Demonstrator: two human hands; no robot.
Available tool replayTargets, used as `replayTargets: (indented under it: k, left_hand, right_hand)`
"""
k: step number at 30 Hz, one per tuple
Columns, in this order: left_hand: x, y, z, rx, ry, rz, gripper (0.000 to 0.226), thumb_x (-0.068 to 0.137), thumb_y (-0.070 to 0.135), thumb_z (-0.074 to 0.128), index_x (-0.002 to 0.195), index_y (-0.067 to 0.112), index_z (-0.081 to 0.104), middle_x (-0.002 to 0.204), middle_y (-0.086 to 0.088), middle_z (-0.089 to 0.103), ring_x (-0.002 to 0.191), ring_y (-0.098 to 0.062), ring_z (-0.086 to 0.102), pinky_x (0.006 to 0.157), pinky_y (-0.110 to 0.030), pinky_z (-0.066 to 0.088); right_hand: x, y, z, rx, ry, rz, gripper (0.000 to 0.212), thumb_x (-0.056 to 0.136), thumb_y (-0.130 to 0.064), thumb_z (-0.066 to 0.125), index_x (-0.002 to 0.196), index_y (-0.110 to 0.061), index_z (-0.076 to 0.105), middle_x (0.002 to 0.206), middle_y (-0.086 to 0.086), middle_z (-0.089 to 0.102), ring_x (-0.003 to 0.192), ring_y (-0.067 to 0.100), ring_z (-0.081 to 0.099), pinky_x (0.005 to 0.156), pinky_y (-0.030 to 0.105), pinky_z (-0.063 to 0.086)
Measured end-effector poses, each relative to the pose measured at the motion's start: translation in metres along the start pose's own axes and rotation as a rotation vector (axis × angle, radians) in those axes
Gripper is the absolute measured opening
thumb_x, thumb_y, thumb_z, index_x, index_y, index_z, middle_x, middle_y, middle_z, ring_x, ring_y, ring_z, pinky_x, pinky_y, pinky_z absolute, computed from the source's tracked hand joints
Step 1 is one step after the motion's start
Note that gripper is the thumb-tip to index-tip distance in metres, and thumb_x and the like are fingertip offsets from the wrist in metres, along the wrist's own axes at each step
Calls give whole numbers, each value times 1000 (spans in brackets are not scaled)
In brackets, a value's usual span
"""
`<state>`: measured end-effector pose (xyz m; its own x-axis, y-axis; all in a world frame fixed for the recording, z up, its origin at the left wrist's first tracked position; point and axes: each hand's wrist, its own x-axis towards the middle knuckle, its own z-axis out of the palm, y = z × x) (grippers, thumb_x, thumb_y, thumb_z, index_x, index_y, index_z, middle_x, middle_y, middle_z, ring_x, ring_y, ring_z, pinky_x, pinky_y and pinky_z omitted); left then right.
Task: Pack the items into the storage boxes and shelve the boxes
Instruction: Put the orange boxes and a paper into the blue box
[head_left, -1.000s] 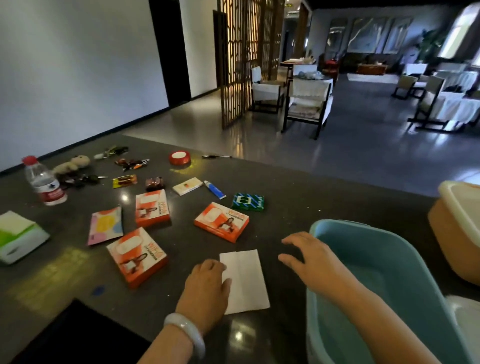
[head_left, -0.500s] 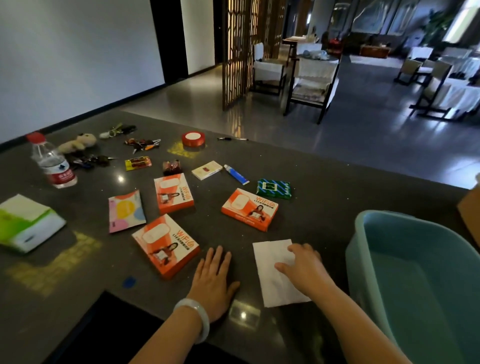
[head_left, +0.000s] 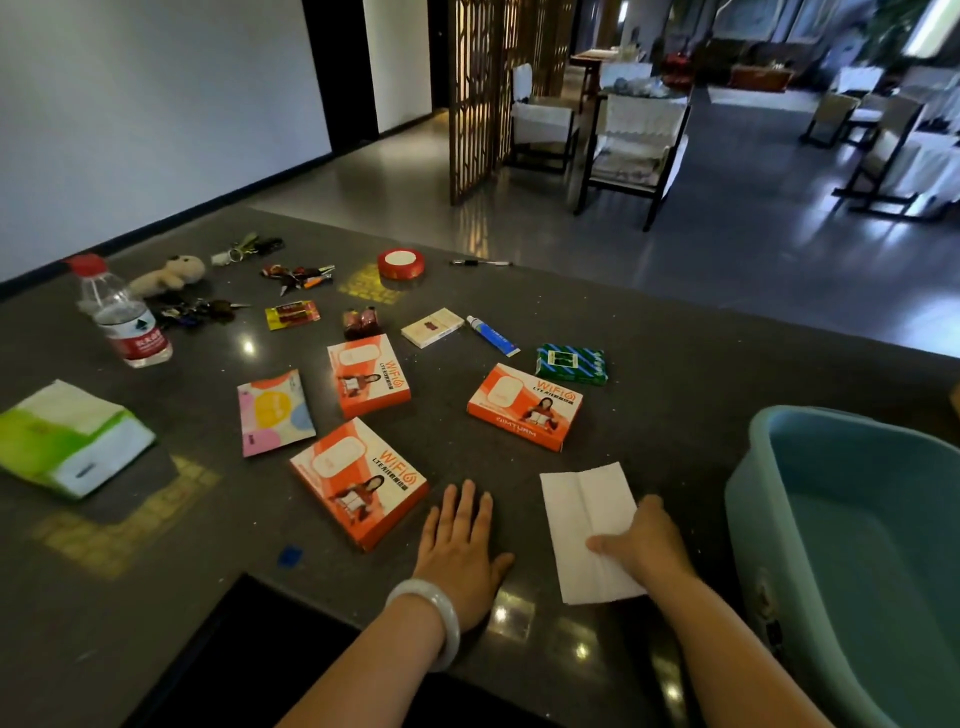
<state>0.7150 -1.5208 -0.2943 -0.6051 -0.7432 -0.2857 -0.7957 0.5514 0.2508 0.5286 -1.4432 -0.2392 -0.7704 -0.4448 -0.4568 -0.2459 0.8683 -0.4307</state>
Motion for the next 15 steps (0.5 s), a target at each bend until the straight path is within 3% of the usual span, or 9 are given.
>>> replayTargets:
  k: [10,13,15]
  left_hand:
    - [-6,7,-12,-14,-49,-4,75,97,52,37,152,28,-7,158,0,-22,144,-21,-22,115,-41,-10]
    - [-14,4,-29,-82,-42,16,71,96,47,45,153,26,7,161,1,-12,146,-20,-13,118,-41,0]
    - [-22,-4,-39,-155,49,25,64,96,43,49,151,27,20,161,4,-2,147,-17,-6,117,-38,5]
  right_hand:
    - [-15,2,12,67,-43,-109,56,78,-18,76,125,-17,46,129,9,52,121,27,51,97,43,45]
    - [-19,-7,21,124,-64,-147,54,78,-17,75,123,-19,46,128,7,53,118,26,52,93,43,46]
    - [-22,-11,27,151,-72,-163,54,78,-17,75,123,-20,46,127,7,53,117,26,53,89,42,47]
